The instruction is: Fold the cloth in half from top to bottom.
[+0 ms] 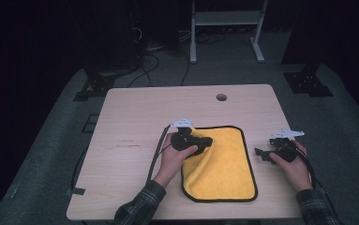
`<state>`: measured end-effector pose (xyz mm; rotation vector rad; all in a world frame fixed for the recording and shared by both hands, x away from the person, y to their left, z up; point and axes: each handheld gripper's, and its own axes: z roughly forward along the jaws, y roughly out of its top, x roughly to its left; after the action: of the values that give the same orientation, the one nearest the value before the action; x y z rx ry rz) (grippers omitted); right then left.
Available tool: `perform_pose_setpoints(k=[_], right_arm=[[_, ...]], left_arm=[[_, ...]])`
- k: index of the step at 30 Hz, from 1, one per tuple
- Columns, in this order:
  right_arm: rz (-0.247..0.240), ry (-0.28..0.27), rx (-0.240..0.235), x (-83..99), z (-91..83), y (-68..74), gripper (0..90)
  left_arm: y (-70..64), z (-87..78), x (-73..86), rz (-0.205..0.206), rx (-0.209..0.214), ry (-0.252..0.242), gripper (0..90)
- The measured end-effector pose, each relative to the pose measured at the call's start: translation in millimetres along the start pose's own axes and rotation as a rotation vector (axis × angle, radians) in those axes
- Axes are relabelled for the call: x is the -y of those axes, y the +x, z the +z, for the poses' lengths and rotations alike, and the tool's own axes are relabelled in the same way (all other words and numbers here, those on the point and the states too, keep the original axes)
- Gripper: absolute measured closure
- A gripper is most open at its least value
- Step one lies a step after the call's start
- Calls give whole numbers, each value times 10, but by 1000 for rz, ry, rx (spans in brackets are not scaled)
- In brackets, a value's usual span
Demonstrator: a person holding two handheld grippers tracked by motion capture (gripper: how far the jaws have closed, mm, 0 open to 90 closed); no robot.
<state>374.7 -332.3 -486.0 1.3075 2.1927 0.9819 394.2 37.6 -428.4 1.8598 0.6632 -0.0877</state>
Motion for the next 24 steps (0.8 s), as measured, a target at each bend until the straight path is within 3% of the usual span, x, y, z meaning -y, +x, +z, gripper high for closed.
perform_pose_setpoints(k=[14, 24], right_arm=[[-1, -1, 1, 0, 1, 0, 176], [-2, 0, 0, 0, 1, 0, 175]], left_arm=[[-70, 419, -45, -27, 72, 1, 837], [-130, 674, -56, -16, 81, 21, 837]])
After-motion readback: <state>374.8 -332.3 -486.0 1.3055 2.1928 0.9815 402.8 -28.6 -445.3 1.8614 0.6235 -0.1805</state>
